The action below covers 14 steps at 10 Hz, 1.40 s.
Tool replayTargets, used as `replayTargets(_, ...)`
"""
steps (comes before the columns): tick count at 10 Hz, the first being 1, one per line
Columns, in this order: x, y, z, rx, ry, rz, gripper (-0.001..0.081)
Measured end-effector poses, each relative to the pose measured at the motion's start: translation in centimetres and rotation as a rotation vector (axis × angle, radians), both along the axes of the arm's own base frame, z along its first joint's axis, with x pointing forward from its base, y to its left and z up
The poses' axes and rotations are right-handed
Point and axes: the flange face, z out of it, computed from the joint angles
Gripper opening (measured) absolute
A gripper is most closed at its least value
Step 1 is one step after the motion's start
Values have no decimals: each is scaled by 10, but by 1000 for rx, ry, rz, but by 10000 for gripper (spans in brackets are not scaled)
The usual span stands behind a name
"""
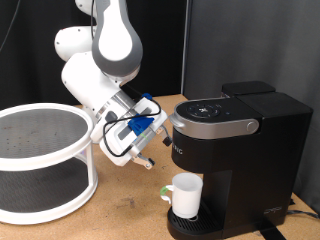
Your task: Make a cup of coffee with the keurig machine
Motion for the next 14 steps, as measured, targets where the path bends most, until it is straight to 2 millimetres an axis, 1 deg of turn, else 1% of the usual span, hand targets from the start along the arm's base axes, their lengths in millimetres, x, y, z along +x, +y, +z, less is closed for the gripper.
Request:
replayTargets(1,1,0,4,5,-3,-4,800)
replayTargets(2,3,0,13,20,-6,-13,800)
replayTargets(5,8,-2,55,80,24,-9,800)
replayTargets(8,7,-6,98,177,48,43,800)
replayTargets(9,1,-8,106,201,57,53,800)
replayTargets(11,2,-9,106,189,52,40,800)
replayTargets(12,3,-10,108,188,46,37,800)
replayTargets(13,4,-11,115,192,42,31,800)
replayTargets(14,4,-11,126,204,38,29,800)
